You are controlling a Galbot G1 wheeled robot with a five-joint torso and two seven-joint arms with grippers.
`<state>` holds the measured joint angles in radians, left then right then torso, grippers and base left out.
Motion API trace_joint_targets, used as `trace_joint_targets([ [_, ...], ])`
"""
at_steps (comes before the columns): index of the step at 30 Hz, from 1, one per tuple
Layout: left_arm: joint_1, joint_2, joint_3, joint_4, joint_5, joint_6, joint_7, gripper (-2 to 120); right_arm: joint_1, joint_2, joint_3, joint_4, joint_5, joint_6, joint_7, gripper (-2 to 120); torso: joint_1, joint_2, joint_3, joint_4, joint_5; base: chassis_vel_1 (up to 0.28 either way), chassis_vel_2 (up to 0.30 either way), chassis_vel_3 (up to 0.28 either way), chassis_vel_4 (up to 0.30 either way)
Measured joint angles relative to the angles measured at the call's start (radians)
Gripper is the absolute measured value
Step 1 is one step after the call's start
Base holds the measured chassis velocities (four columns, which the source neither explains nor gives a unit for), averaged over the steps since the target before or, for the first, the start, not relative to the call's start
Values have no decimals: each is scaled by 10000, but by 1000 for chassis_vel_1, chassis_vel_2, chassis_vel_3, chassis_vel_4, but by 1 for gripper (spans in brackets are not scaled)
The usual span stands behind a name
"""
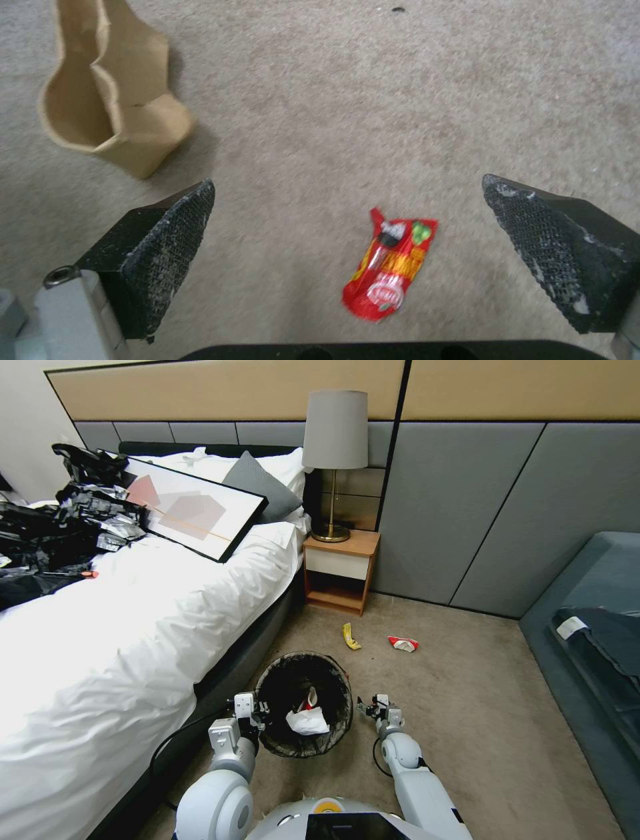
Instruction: Pick up the trash bin, then pick up the garbage from the floor and place it into the trash bin.
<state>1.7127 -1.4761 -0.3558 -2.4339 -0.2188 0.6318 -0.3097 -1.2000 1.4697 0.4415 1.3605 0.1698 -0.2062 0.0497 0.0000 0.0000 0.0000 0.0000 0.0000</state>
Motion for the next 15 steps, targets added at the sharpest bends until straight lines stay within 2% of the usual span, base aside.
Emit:
trace_joint_targets([
  [15, 45, -32, 117, -30, 120, -7, -13, 0, 593, 240, 207, -1321, -393, 362, -25, 100, 0, 1, 0, 0, 1, 0, 0, 0, 0],
])
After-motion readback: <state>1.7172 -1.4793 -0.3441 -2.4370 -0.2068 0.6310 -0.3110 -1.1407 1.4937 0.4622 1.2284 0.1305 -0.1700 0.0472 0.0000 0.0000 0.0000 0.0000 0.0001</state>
